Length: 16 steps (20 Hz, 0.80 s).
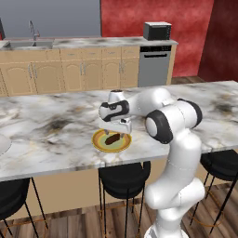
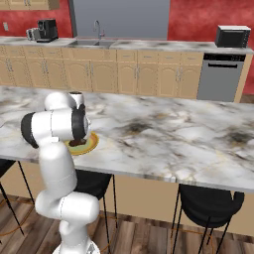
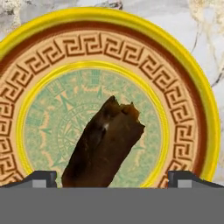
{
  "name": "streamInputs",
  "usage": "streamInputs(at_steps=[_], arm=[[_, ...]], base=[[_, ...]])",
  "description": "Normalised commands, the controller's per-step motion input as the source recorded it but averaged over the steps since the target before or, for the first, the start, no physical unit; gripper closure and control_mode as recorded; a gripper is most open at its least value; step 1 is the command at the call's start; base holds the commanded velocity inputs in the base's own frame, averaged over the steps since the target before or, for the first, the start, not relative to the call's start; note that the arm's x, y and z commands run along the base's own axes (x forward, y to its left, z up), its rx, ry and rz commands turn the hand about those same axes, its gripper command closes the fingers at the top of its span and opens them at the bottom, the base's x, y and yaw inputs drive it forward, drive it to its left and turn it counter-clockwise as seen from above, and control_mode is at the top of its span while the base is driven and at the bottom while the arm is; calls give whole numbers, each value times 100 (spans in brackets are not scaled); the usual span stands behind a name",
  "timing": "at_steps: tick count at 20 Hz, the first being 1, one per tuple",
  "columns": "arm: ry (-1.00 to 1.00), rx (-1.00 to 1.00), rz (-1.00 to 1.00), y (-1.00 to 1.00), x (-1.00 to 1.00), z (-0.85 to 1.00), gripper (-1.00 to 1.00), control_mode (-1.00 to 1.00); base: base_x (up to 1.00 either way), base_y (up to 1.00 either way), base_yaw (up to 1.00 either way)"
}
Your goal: Transport the chicken drumstick and sweet potato to the fridge. Place the chicken drumstick on the rack containing meat and place the sweet potato on the rack containing the vegetable, ensuring meats and vegetables are on different racks.
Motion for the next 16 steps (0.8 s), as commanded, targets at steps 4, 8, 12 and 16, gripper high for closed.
streamInputs(at_steps=[4,8,12,16], arm=[[5,0,-2,6,45,-26,-100,-100],[6,0,-2,1,21,-21,-100,-100],[3,0,-7,0,-16,-2,-100,-100],[0,0,-6,0,-59,0,-100,-100]], base=[[0,0,0],[0,0,0],[0,0,0],[0,0,0]])
